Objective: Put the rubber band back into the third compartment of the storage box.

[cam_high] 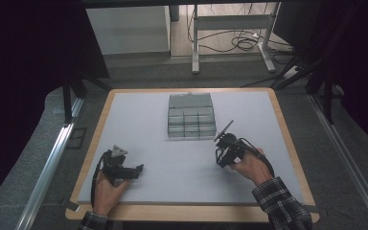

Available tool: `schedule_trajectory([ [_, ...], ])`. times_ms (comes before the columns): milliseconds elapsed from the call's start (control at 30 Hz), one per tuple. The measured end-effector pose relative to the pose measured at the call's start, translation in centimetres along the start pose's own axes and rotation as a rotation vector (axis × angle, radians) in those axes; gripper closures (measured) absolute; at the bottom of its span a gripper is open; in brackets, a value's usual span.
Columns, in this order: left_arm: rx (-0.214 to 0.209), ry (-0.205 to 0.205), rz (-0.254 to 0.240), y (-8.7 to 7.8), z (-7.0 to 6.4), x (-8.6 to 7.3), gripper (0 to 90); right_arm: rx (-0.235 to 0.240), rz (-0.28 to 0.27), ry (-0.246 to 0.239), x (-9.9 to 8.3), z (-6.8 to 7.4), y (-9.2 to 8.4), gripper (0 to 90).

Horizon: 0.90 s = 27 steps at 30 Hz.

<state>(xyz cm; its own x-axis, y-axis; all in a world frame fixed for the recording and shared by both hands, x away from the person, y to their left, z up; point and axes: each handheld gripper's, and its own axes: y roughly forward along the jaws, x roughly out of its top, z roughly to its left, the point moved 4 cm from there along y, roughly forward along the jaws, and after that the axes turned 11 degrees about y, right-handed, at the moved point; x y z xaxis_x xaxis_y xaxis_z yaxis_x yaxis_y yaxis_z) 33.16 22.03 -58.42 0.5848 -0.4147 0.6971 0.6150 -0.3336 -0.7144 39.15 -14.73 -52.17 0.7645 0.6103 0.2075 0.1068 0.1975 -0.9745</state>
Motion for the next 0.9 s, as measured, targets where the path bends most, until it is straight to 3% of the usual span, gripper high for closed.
schedule_trajectory([
  [600, 0.000, 0.000, 0.000, 0.0, 0.0, 0.0, 1.8, -0.050, 0.090, -0.024, 2.1, 0.7, 1.4, 63.2],
  [700, 0.000, -0.001, 0.000, 0.0, 0.0, 0.0, 1.8, -0.074, 0.101, -0.039, 2.3, 0.8, 1.6, 67.4],
  [900, 0.000, 0.000, 0.000, 0.0, 0.0, 0.0, 1.8, -0.086, 0.088, -0.007, 2.3, 0.4, 1.6, 82.4],
])
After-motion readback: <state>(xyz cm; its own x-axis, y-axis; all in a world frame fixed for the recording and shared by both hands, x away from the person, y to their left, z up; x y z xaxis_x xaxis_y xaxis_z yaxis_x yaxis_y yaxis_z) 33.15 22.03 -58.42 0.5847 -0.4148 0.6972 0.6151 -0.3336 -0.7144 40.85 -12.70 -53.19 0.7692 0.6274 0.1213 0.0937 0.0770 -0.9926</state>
